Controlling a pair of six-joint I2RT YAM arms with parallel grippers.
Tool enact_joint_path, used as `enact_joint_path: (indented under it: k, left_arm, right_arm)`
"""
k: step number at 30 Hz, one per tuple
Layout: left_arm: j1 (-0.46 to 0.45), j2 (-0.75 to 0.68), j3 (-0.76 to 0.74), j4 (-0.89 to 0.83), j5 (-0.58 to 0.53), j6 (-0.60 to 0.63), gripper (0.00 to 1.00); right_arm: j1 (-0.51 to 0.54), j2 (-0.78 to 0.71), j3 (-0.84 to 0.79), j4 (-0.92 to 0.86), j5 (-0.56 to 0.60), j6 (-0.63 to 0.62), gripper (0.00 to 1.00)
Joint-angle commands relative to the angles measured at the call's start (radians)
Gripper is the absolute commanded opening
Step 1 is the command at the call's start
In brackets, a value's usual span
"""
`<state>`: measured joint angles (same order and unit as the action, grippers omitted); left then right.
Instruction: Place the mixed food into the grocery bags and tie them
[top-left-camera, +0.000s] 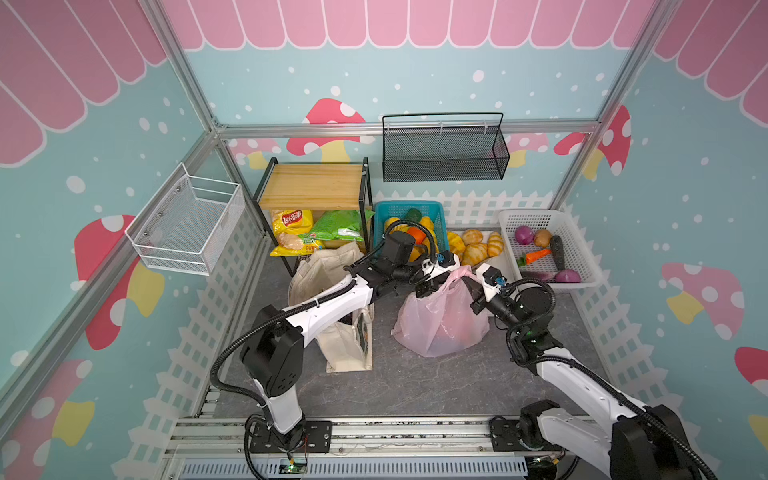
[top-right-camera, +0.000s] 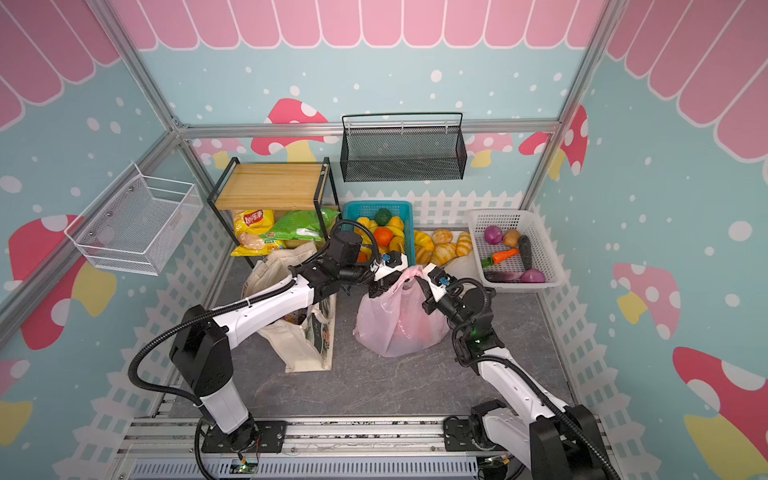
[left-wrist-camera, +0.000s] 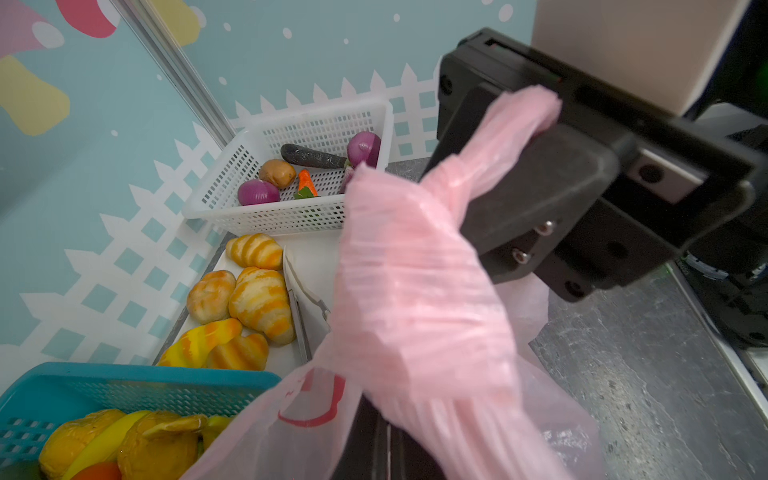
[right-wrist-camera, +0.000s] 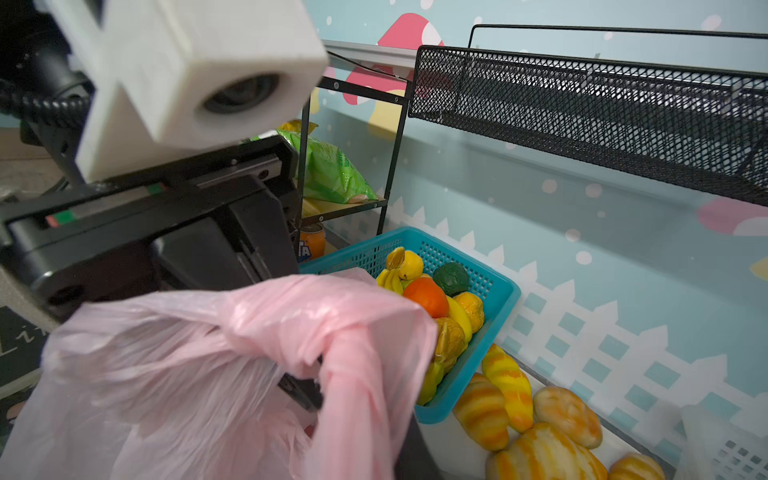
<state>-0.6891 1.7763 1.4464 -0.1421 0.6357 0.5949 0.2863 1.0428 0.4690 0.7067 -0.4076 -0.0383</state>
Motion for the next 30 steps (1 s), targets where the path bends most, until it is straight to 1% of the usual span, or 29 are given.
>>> enact_joint_path:
  k: [1, 4, 7, 10, 14, 18, 20, 23, 26, 28, 30]
  left_arm:
    - [0.005, -0.029, -0.017, 0.034, -0.031, 0.036, 0.0]
    - [0.005, -0.03, -0.015, 0.044, -0.044, 0.037, 0.0]
    - [0.005, -0.037, -0.019, 0.047, -0.054, 0.041, 0.0]
    - [0.005, -0.041, -0.022, 0.047, -0.054, 0.043, 0.0]
    - [0.005, -0.043, -0.023, 0.045, -0.053, 0.043, 0.0]
    - [0.005, -0.044, -0.021, 0.041, -0.048, 0.043, 0.0]
    - [0.003, -0.044, -0.023, 0.04, -0.048, 0.044, 0.0]
    - [0.002, -0.041, -0.023, 0.039, -0.047, 0.044, 0.0]
    - [0.002, -0.037, -0.021, 0.041, -0.044, 0.045, 0.0]
    - [0.002, -0.038, -0.02, 0.041, -0.044, 0.047, 0.0]
    - [0.002, -0.038, -0.021, 0.04, -0.046, 0.046, 0.0]
  right_arm:
    - [-0.003, -0.036, 0.007, -0.033, 0.021, 0.001, 0.25]
    - [-0.002, -0.066, 0.008, -0.082, 0.046, 0.03, 0.38]
    - [-0.003, -0.11, 0.008, -0.174, 0.075, 0.077, 0.45]
    - [-0.003, -0.177, -0.012, -0.264, 0.11, 0.113, 0.48]
    - [-0.002, -0.267, -0.02, -0.373, 0.149, 0.13, 0.5]
    - [-0.003, -0.34, -0.013, -0.473, 0.157, 0.13, 0.52]
    - [-0.003, -0.366, -0.014, -0.488, 0.156, 0.142, 0.49]
    - [-0.003, -0.372, -0.005, -0.484, 0.13, 0.151, 0.4]
    - [-0.003, -0.339, 0.013, -0.46, 0.099, 0.155, 0.33]
    - [-0.003, -0.31, 0.026, -0.443, 0.08, 0.159, 0.25]
    - [-0.003, -0.292, 0.032, -0.434, 0.065, 0.165, 0.21]
